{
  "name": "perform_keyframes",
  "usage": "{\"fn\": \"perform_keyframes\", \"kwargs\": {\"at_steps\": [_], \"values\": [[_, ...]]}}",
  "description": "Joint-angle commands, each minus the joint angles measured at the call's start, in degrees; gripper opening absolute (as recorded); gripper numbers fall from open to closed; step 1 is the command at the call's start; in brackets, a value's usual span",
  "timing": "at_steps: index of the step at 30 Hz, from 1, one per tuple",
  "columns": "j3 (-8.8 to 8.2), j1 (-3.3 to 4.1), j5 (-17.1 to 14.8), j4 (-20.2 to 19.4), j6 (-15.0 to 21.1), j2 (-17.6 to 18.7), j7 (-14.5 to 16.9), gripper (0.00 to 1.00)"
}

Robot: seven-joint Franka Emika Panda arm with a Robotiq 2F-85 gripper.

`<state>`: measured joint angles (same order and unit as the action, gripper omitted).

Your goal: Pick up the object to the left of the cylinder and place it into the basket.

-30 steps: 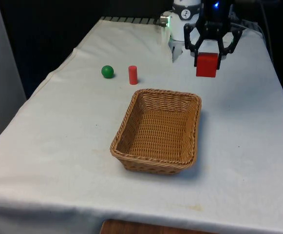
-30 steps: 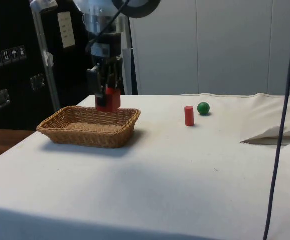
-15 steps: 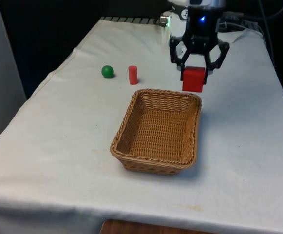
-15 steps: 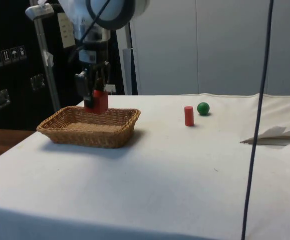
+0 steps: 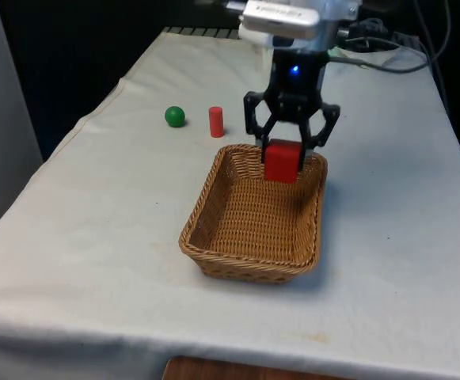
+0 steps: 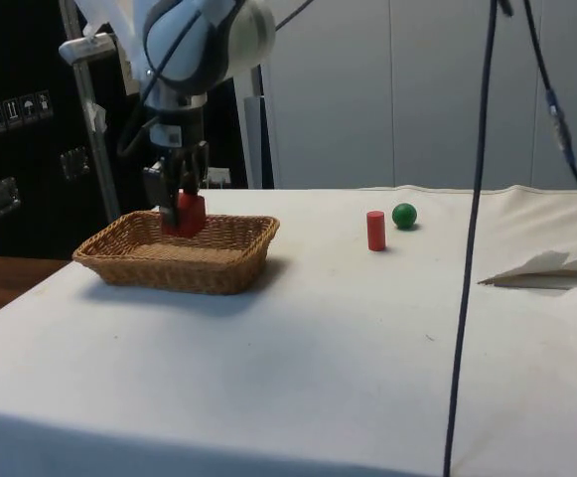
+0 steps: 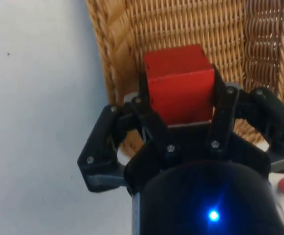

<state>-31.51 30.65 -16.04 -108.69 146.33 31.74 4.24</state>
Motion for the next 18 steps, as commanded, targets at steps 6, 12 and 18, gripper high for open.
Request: {"fn": "perform_keyframes", "kwargs": {"at_steps": [6, 12, 18], "values": [[-0.06, -1.49, -3.0, 3.2, -0.2, 3.6, 2.8, 0.00], [-1.66, -2.46, -7.7, 8.2, -0.3, 9.6, 6.4, 0.00], [-2.64, -2.86, -10.1, 11.1, -0.2, 12.9, 8.0, 0.00]]}}
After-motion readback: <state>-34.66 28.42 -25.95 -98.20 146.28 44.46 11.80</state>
